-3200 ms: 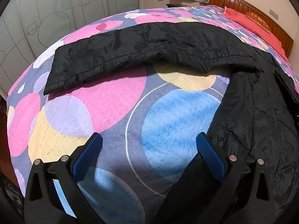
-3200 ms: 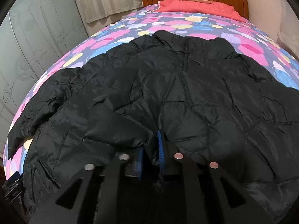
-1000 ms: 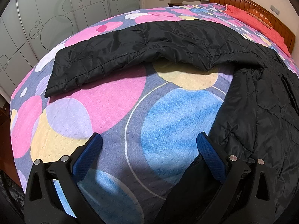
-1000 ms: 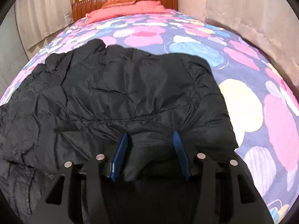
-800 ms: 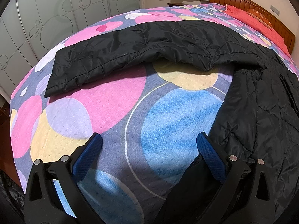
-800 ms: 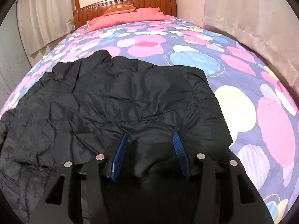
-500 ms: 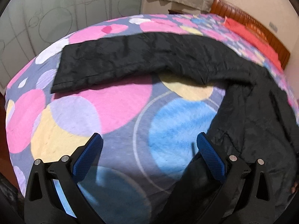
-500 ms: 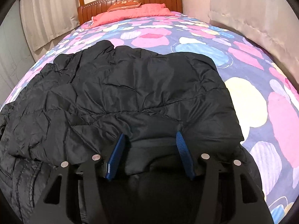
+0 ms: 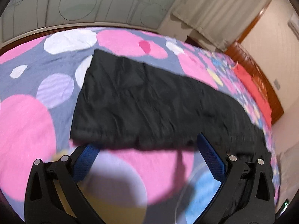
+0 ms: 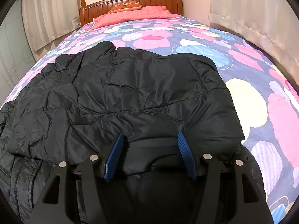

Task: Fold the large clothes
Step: 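Grasp the opposite side edge of the jacket with the left tool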

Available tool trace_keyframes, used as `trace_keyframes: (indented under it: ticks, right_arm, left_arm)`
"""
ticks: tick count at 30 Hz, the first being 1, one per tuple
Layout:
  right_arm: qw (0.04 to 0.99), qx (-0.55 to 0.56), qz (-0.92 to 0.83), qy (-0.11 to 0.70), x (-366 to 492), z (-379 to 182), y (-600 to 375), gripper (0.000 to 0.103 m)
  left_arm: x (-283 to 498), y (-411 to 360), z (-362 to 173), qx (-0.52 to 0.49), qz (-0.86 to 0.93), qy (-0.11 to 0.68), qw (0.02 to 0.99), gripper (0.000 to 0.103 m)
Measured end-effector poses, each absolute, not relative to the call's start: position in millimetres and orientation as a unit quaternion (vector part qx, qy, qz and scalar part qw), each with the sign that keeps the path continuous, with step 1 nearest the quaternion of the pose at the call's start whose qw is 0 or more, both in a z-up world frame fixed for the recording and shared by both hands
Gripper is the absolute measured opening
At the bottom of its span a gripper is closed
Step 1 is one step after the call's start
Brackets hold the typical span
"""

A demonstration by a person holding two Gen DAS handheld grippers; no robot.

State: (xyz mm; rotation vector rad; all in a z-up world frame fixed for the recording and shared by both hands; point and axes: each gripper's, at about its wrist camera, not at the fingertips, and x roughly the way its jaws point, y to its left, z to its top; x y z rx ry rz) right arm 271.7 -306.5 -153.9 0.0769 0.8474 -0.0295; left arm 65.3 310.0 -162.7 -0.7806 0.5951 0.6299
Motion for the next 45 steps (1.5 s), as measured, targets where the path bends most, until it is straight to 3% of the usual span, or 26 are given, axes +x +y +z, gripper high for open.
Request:
trace_keyframes:
  ticks: [5, 13, 15, 18, 24, 33, 45]
  right_arm:
    - [0.912, 0.035, -0.014, 0.409, 271, -154, -306, 0.062]
    - [0.912, 0.035, -0.015, 0.408, 270, -154, -306, 0.062]
    - [0.912, 0.035, -0.015, 0.408, 270, -154, -306, 0.062]
    - [0.912, 0.035, -0.015, 0.408, 270, -154, -306, 0.062]
    - [0.913, 0.035, -0.014, 0.407, 270, -154, -306, 0.062]
    - [0.913, 0.037, -0.013, 0.406, 270, -154, -307, 0.062]
    - [0.914, 0.039, -0.012, 0.404, 271, -153, -306, 0.063]
  left_arm:
    - [53, 331, -163, -0.443, 0.290, 0.206, 0.823, 0.101]
    - [38, 345, -162, -0.475, 0.344, 0.185, 0.788, 0.032]
    - [38, 351, -160, -0.479, 0.344, 0.185, 0.786, 0.020]
    - [42, 353, -154, -0.462, 0.352, 0.195, 0.790, 0.013]
    - [58, 328, -112, -0.385, 0.344, 0.194, 0.834, 0.010]
    - [134, 216, -41, -0.269, 0.214, 0.194, 0.919, 0.009]
    - [234, 40, -52, -0.147, 0.063, 0.270, 0.950, 0.009]
